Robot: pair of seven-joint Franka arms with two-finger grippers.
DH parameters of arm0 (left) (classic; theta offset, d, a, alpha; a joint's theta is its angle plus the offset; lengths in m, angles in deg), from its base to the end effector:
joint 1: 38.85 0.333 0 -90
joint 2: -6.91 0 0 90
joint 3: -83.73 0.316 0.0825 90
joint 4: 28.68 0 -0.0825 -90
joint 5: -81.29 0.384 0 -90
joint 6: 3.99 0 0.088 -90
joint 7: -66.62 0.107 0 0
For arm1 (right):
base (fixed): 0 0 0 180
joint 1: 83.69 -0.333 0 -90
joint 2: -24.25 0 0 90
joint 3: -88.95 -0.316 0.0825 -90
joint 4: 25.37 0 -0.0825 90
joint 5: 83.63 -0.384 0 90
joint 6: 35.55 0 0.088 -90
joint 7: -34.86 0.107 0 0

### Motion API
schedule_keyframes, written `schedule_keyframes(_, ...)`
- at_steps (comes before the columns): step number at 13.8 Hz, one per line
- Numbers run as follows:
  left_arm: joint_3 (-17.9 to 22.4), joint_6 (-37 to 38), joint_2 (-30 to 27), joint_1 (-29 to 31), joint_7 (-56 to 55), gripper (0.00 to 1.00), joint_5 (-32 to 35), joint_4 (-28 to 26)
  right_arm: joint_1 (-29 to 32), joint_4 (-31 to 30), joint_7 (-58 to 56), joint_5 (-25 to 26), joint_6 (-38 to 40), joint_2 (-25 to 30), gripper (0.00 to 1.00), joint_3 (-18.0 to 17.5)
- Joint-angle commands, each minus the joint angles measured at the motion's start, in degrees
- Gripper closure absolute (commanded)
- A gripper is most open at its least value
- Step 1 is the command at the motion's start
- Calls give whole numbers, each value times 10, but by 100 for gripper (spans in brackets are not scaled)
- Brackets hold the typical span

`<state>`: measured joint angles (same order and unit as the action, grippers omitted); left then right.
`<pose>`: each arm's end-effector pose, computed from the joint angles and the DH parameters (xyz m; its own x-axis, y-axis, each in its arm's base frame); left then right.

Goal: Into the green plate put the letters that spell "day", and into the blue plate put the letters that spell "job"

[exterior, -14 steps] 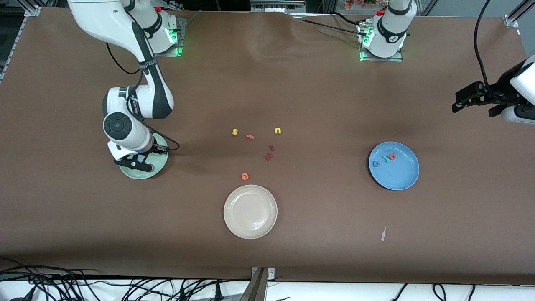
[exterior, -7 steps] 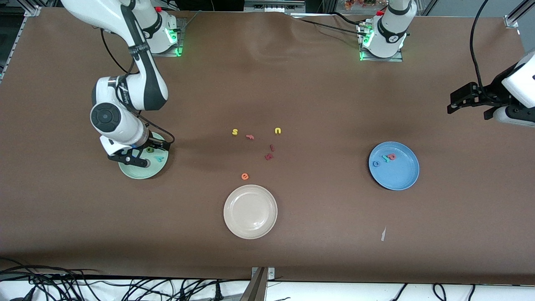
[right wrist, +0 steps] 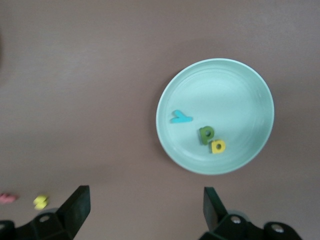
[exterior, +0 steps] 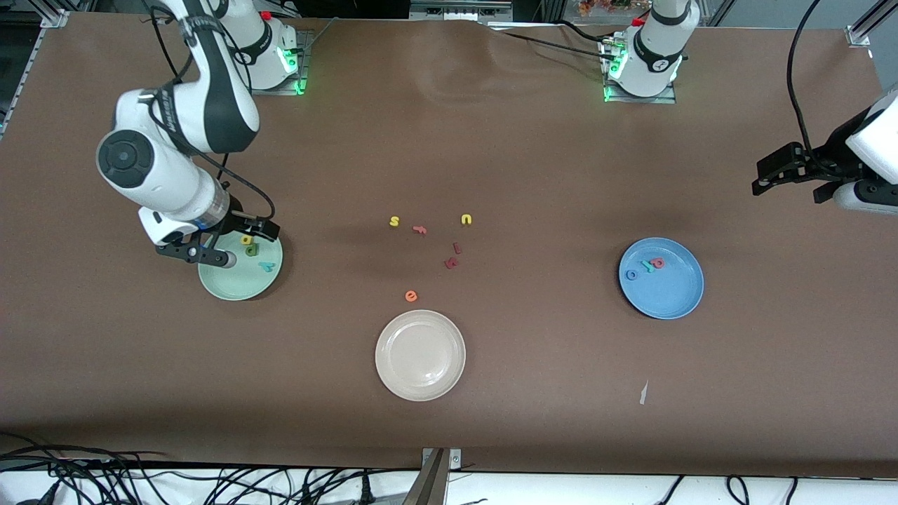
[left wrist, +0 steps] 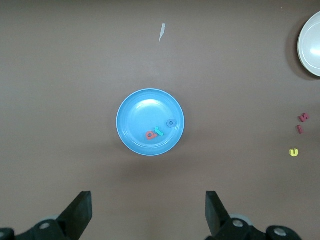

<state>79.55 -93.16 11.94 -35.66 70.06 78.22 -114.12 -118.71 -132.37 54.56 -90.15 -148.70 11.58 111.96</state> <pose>0.5799 -0.0139 0.6112 0.9968 -0.0778 -0.0188 -0.0765 -0.9952 0.0612 0.5817 0.1423 0.3982 0.9795 -0.1784 -0.0938 -0.1774 -0.9840 0.0187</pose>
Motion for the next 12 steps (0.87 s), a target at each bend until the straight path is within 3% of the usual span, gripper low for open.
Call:
schedule_keyframes(1, 2, -7, -4, -6, -24, 0, 10, -5, 2, 90, -27, -13, 102, -1, 0, 12)
schedule_keyframes(7, 3, -32, 12, -6, -22, 0, 14, 4, 4, 174, -91, -16, 158, 6, 0, 70)
schedule_keyframes(9, 3, -36, 11, -6, -20, 0, 34, 4, 41, 178, -93, -13, 165, 22, 0, 52)
schedule_keyframes(12, 3, -33, 10, -18, -2, 0, 61, 4, 136, 181, -131, -7, 156, 30, 0, -19)
